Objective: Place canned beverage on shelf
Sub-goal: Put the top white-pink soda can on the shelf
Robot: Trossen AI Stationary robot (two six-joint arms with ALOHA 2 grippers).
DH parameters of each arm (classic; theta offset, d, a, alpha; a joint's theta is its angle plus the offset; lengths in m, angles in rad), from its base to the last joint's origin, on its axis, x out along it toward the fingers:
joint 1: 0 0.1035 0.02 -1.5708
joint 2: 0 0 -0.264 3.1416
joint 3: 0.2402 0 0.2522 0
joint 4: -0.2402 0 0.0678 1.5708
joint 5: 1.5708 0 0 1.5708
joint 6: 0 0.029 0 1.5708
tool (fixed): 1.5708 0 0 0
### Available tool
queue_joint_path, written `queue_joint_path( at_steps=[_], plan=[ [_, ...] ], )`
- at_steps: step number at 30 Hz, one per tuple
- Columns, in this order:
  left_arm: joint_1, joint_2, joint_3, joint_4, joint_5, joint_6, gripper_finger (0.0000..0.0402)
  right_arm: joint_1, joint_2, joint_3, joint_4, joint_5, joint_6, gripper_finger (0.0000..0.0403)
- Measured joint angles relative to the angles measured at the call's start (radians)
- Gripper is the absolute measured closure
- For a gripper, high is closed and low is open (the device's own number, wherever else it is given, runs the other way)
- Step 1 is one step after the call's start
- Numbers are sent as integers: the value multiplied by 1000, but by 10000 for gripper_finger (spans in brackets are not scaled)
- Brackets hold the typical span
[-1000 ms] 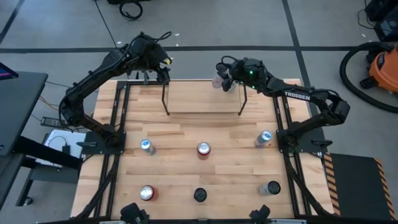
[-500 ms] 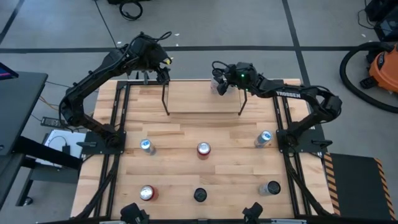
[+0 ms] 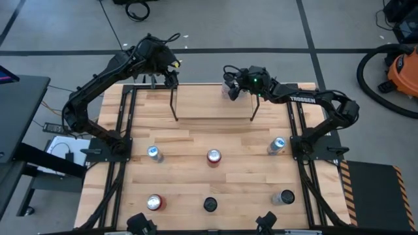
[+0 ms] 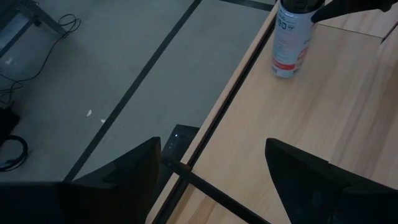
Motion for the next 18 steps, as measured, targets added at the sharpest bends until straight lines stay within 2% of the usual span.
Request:
queue_joint_path(
  at_steps=[14,18],
  plan=[
    [0,0,0,0,0,0,111,10,2,0,13,-33,23,121],
    [0,0,0,0,0,0,111,22,2,0,21,-1,-11,121]
  ],
)
